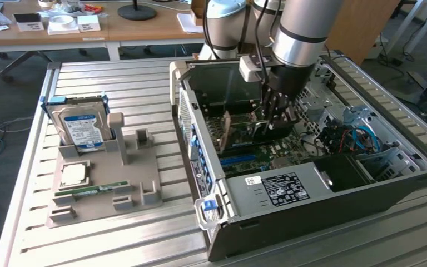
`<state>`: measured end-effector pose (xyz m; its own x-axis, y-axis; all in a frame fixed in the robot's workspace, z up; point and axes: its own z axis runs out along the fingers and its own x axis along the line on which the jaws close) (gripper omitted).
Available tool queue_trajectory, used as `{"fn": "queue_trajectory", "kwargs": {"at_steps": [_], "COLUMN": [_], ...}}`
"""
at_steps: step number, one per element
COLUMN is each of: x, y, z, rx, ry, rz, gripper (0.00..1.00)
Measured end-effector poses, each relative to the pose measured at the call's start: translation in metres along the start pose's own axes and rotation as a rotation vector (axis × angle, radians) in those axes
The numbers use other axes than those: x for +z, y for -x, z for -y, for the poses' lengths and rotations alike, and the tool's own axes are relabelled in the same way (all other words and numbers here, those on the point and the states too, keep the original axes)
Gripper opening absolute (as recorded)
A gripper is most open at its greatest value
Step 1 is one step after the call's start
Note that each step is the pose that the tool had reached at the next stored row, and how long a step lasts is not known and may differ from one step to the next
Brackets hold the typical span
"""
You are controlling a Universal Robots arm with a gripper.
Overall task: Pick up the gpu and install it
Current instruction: 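Insert the gpu into the slot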
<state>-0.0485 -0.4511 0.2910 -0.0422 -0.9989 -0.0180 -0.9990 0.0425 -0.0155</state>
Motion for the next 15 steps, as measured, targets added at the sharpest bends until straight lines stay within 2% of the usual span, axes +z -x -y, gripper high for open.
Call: {"fn": "queue_trajectory", "kwargs": {"at_steps": [7, 15], "x": [0.0005, 0.0099], "y": [-0.004, -0.005], "z": [-0.0016, -0.0028], "rx": [0.0, 0.0], "ry": [0.0, 0.0], "rz": [0.0001, 0.0], "gripper": [0.27, 0.27]}}
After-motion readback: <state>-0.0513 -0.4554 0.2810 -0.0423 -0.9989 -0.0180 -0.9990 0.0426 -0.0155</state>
